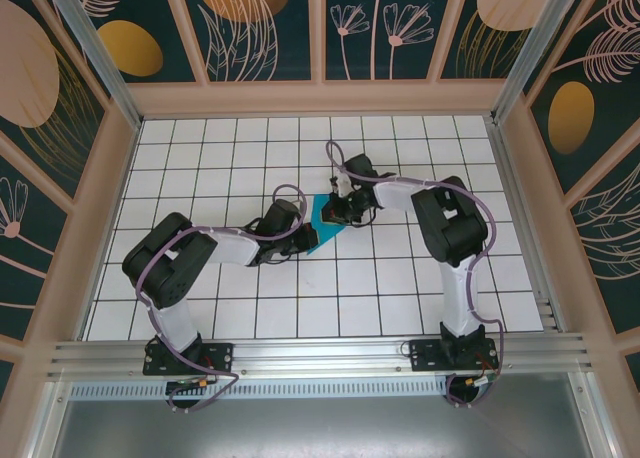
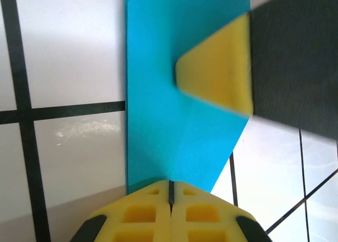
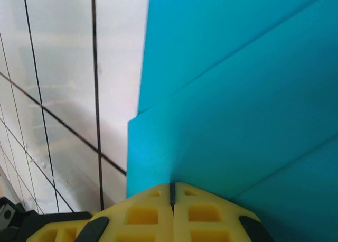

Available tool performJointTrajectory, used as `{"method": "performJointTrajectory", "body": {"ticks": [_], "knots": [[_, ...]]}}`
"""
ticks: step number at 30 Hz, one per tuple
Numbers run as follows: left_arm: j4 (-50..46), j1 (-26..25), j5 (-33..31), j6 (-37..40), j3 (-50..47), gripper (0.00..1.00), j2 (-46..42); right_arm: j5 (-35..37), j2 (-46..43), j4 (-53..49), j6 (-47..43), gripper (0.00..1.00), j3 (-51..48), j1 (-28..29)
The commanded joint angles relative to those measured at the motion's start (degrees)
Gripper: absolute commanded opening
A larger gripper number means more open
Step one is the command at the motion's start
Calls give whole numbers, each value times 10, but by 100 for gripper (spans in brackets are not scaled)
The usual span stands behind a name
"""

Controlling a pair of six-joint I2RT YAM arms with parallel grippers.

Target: Fold a paper plane with a square sheet of paper (pick it up from the middle)

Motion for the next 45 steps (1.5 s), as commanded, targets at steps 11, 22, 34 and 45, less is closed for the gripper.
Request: {"method": "performJointTrajectory", "body": {"ticks": [11, 22, 34, 45], "knots": [[-117, -2, 36, 3, -30, 0, 16, 135, 75, -11, -14, 3, 122, -91], [-146, -2, 15, 37, 61, 13, -8, 100, -34, 19, 8, 17, 66, -89], [-123, 6, -136, 11, 86, 52, -89, 28, -165, 162, 140, 50, -148, -70], [-113, 39, -183, -4, 45, 86, -117, 32, -98, 162, 167, 43, -120, -22]]}}
